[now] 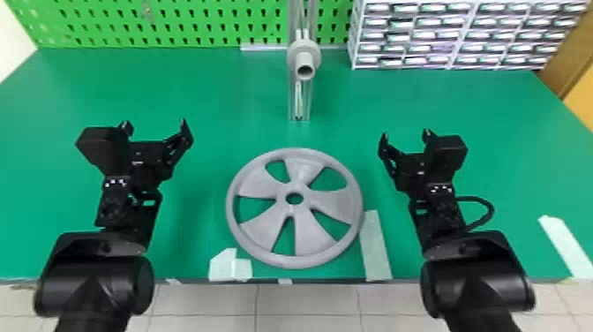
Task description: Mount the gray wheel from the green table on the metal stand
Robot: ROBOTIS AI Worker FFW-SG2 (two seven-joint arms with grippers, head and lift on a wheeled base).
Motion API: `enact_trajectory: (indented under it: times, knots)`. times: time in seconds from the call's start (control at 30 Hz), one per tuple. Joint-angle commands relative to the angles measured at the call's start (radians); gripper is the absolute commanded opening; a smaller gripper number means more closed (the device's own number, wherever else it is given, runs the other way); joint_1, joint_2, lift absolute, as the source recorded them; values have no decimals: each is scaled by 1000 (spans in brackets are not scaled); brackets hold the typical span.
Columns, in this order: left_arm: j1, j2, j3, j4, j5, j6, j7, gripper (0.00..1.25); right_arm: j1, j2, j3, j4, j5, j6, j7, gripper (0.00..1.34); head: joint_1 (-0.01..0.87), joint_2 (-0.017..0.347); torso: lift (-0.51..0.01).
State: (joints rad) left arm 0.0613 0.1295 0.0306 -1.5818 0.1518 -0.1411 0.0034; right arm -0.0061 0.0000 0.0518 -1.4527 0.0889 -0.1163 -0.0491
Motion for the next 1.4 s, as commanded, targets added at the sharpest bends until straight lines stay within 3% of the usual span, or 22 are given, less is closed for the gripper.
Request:
enact_trajectory:
  times: [0.0,0.63,0.93,1.1,1.37]
  knots:
    - [-6,-1,-3,0,5,0,3,1115,0,1,2,0,0,3,0,902,868,52,-93]
    - [-5,1,-3,0,3,-3,3,1115,-2,1,11,-17,-25,46,0,900,868,52,-93]
    - [-5,1,-3,0,3,-3,3,1115,-12,-3,51,-130,-86,253,3,905,868,52,-93]
    - [-3,-1,-3,0,3,-3,3,1115,-40,-25,95,-204,-113,446,25,905,868,52,-93]
    - [2,1,0,0,5,-3,3,1115,-106,-29,134,-267,-121,716,86,905,868,52,-93]
